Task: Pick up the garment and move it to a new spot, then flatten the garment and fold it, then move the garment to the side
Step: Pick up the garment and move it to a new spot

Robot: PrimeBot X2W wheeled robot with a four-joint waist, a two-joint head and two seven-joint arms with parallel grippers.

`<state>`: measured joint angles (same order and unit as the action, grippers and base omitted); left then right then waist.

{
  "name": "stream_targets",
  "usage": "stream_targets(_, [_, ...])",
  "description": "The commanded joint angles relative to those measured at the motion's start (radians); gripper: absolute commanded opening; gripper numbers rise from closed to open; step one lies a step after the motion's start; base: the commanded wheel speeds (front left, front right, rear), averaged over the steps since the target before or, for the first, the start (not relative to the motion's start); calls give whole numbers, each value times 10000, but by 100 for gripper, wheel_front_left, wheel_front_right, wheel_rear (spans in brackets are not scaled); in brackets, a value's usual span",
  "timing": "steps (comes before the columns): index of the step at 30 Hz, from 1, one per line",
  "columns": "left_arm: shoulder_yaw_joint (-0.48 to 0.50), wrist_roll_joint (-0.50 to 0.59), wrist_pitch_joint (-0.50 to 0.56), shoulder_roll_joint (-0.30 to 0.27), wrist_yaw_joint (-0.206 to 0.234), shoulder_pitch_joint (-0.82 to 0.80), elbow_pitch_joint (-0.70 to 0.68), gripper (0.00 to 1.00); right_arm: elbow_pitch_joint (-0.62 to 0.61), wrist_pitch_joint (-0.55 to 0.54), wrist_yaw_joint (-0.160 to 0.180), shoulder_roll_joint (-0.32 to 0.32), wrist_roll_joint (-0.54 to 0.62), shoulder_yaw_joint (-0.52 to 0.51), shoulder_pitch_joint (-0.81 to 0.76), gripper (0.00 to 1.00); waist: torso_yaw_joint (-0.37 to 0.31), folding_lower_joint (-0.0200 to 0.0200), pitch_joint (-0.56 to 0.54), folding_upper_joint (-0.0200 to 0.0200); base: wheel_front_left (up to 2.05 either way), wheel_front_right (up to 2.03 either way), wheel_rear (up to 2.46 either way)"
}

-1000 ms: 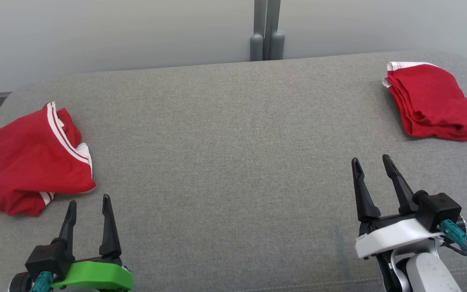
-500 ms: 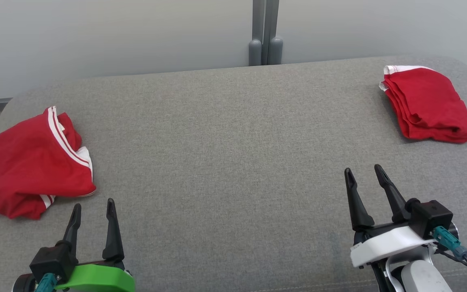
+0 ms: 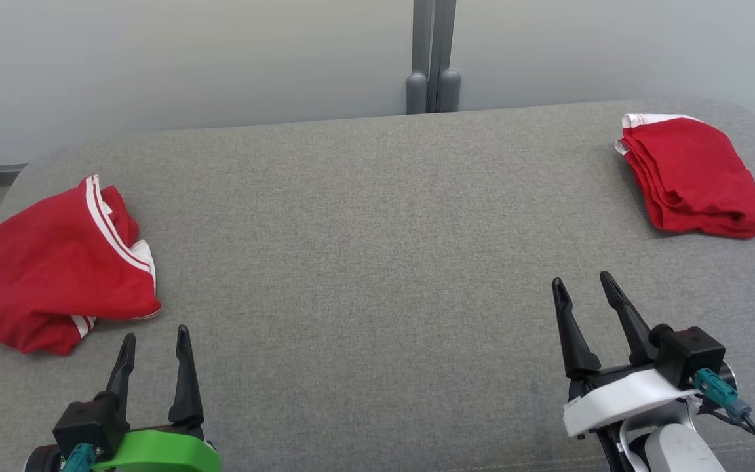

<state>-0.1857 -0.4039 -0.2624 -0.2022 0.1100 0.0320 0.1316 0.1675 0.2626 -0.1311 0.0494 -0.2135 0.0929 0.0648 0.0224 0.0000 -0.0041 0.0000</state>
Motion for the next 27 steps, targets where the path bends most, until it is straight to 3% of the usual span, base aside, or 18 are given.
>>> stream_targets(1, [2, 89, -30, -27, -18, 163, 0, 100, 38, 34, 9, 23, 3, 7, -149, 100, 10, 0, -16, 0, 0, 0, 0])
stream_targets(14, [-122, 126, -27, -102, 19, 85, 15, 100, 62, 34, 7, 22, 109, -70, -281, 100, 660, 0, -107, 0, 0, 0, 0])
stream_targets(27, [-259, 178, 134, -250, 127, 279, -240, 100, 81, 34, 7, 25, -36, -201, -567, 100, 3360, 0, -290, 0, 0, 0, 0])
